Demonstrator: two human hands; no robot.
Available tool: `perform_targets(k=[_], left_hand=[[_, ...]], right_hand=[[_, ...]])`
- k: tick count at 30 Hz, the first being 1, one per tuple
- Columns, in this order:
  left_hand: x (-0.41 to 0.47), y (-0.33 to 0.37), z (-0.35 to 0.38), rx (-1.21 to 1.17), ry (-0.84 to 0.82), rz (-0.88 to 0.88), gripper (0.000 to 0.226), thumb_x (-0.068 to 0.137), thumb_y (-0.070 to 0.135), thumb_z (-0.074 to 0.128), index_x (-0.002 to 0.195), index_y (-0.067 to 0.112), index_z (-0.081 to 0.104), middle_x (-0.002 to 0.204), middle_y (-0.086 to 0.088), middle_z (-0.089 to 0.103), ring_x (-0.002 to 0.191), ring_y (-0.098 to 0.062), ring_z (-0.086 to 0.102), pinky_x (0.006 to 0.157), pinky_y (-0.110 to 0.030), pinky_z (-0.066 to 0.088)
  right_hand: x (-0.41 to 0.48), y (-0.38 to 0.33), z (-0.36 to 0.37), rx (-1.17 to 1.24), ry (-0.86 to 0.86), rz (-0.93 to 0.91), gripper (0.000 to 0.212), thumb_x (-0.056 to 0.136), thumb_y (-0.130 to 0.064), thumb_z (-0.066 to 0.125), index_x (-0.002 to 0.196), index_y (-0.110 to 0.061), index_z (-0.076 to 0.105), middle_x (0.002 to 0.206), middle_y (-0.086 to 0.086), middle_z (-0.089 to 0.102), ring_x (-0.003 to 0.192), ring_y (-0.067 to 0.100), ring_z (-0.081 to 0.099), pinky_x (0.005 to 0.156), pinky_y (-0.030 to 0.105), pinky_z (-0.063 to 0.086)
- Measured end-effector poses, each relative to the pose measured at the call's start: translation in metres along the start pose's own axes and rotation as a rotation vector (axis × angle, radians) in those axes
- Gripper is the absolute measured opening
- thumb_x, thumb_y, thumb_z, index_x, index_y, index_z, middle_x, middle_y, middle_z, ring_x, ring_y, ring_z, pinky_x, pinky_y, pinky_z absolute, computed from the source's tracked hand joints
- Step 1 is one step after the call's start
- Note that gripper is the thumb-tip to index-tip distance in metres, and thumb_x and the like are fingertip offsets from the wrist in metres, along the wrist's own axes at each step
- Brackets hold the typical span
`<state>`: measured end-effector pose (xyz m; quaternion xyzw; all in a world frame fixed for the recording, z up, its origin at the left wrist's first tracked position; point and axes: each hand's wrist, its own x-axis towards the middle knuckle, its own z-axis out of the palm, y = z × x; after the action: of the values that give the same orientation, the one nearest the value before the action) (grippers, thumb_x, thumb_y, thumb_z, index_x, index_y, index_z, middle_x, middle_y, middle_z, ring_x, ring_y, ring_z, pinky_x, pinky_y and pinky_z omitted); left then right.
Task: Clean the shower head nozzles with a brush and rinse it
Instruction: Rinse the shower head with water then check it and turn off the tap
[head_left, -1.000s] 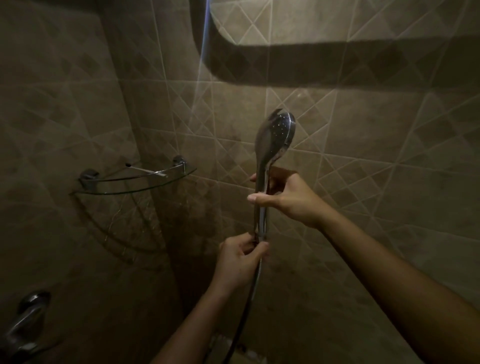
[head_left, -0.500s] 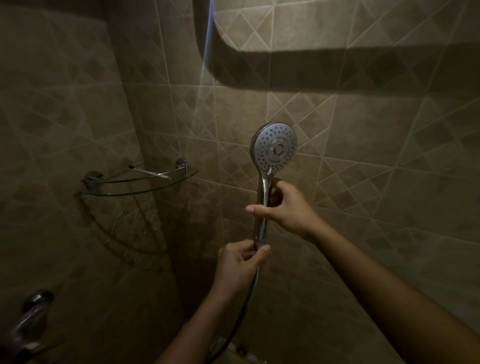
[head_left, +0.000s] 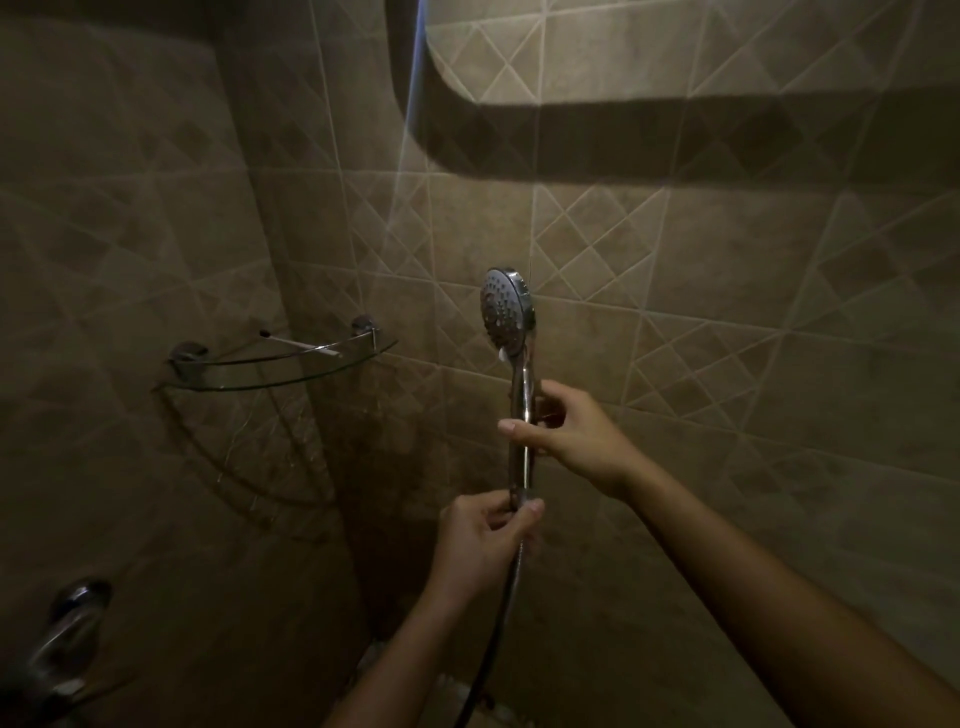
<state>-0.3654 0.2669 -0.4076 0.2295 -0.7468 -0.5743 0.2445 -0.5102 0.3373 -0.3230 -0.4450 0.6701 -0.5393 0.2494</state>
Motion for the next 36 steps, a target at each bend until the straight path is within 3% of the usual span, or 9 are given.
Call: perform_targets(k=[3,7,11,16,19,23,26,30,36], left_hand=[[-0.001,0.000,-0.001,-0.005,0.010,-0.008,0.013,0.092,0.027,0.069,0.089,0.017,0.077,0.078,-0.006,0.077,0.075,-0.018,0.076,0.073,-0.038,0.063],[-0.002,-0.001,-0.001,0.010,0.007,0.003,0.016,0.092,0.027,0.069,0.085,0.015,0.077,0.075,-0.007,0.077,0.072,-0.018,0.076,0.070,-0.036,0.062],[-0.002,-0.001,-0.003,0.027,0.004,0.005,0.018,0.093,0.027,0.068,0.085,0.014,0.076,0.075,-0.006,0.077,0.071,-0.016,0.076,0.068,-0.032,0.062],[-0.001,-0.004,-0.006,-0.005,0.029,-0.018,0.014,0.092,0.025,0.070,0.087,0.014,0.077,0.074,-0.007,0.077,0.068,-0.019,0.076,0.066,-0.036,0.061],[0.000,-0.010,-0.004,-0.007,0.035,-0.024,0.014,0.091,0.026,0.072,0.083,0.015,0.077,0.071,-0.004,0.076,0.065,-0.018,0.075,0.066,-0.041,0.061],[0.000,-0.013,-0.001,0.013,0.026,-0.008,0.017,0.090,0.029,0.072,0.078,0.017,0.076,0.070,-0.003,0.076,0.065,-0.018,0.075,0.066,-0.042,0.061],[-0.001,-0.010,-0.003,0.009,0.013,-0.008,0.013,0.091,0.027,0.071,0.083,0.018,0.077,0.072,-0.002,0.077,0.067,-0.016,0.076,0.065,-0.033,0.063],[0.000,-0.009,-0.005,0.020,0.003,0.001,0.018,0.092,0.027,0.070,0.076,0.021,0.074,0.068,-0.002,0.075,0.064,-0.015,0.074,0.061,-0.031,0.061],[-0.002,-0.012,-0.002,0.023,-0.026,0.015,0.013,0.092,0.029,0.069,0.087,0.021,0.077,0.076,-0.004,0.077,0.072,-0.019,0.076,0.070,-0.039,0.063]], right_hand=[[-0.002,0.001,-0.002,0.143,-0.066,0.067,0.031,0.091,-0.010,0.068,0.121,-0.009,0.060,0.119,0.016,0.069,0.113,0.024,0.068,0.102,0.051,0.051],[-0.002,0.002,-0.004,0.070,-0.047,0.019,0.033,0.082,-0.015,0.079,0.111,-0.008,0.065,0.097,0.020,0.069,0.100,0.032,0.071,0.094,0.052,0.056],[0.000,0.003,0.001,0.018,0.005,-0.008,0.044,0.079,-0.022,0.083,0.113,-0.004,0.062,0.086,0.010,0.062,0.081,0.023,0.066,0.079,0.034,0.059],[-0.003,0.007,-0.002,0.153,-0.090,0.029,0.024,0.093,-0.008,0.066,0.117,-0.004,0.063,0.106,0.014,0.062,0.103,0.022,0.064,0.095,0.039,0.057],[-0.003,0.007,0.000,0.152,-0.078,0.036,0.032,0.090,-0.001,0.067,0.120,0.003,0.058,0.093,0.016,0.055,0.093,0.024,0.061,0.087,0.030,0.059],[-0.008,0.002,0.003,-0.018,0.022,0.085,0.039,0.082,-0.021,0.080,0.113,-0.010,0.060,0.090,0.003,0.059,0.079,0.011,0.061,0.067,0.018,0.055],[-0.010,0.001,0.002,-0.068,0.004,0.076,0.043,0.083,-0.030,0.079,0.120,-0.021,0.060,0.100,0.001,0.066,0.086,0.008,0.065,0.073,0.022,0.055],[-0.009,0.000,-0.004,0.100,-0.068,0.088,0.034,0.091,-0.013,0.069,0.124,-0.016,0.060,0.120,0.004,0.070,0.111,0.014,0.068,0.098,0.037,0.055],[-0.011,-0.003,-0.002,-0.014,0.036,0.075,0.052,0.080,-0.019,0.082,0.126,-0.017,0.056,0.113,0.008,0.066,0.102,0.020,0.068,0.077,0.027,0.061]])
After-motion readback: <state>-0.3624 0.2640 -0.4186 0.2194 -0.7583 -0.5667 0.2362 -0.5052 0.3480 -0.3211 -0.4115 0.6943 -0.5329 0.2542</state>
